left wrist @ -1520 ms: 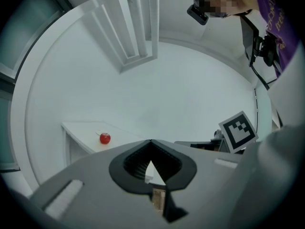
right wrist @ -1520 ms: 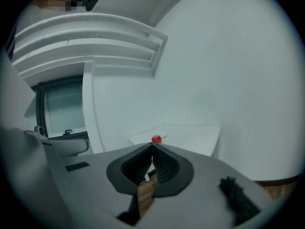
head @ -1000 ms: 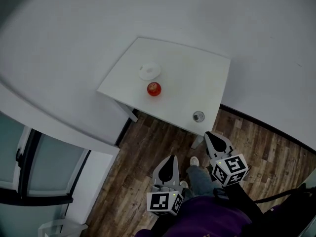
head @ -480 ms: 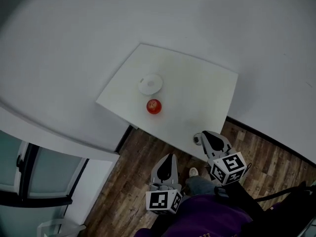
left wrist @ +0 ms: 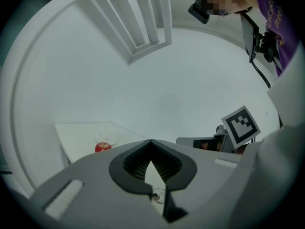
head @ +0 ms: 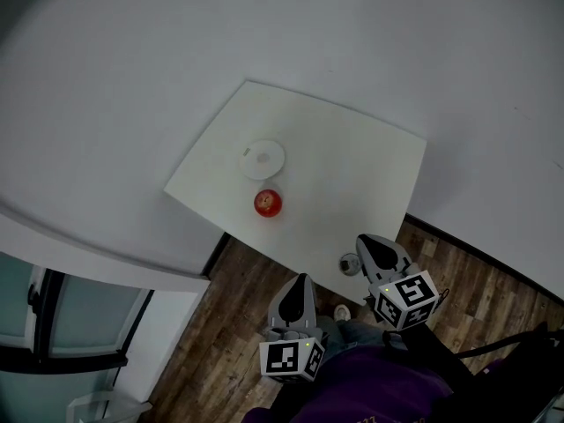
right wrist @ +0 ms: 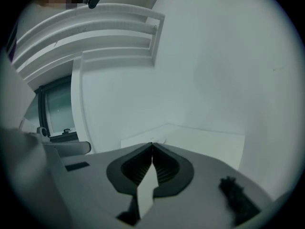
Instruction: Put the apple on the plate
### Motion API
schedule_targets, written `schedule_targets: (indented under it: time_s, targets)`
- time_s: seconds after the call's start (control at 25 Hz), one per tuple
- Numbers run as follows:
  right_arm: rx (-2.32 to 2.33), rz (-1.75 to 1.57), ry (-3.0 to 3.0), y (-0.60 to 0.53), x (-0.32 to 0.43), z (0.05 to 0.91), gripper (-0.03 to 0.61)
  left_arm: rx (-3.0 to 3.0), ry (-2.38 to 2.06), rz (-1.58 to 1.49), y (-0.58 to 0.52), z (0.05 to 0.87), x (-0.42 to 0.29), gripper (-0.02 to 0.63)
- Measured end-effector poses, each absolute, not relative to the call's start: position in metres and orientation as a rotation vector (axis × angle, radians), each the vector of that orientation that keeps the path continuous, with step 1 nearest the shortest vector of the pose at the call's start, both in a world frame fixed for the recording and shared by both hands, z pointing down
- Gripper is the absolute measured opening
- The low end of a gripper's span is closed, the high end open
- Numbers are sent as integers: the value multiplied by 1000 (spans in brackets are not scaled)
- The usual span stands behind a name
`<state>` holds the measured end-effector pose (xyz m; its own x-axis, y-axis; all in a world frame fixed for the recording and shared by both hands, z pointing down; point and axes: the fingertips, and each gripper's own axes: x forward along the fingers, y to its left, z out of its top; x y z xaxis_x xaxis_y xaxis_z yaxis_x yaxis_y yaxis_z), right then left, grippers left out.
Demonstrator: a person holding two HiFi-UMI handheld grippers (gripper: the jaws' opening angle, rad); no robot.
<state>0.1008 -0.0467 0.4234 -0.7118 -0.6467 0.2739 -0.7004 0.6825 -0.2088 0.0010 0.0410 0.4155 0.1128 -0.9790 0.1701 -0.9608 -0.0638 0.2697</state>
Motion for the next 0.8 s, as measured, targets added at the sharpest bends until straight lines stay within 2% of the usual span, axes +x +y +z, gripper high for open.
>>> schedule_targets:
  time_s: [0.8]
  targets:
    - [1148, 456, -2676, -116, 55, 425, 12, 2107, -1846, 37, -35, 441, -55, 6]
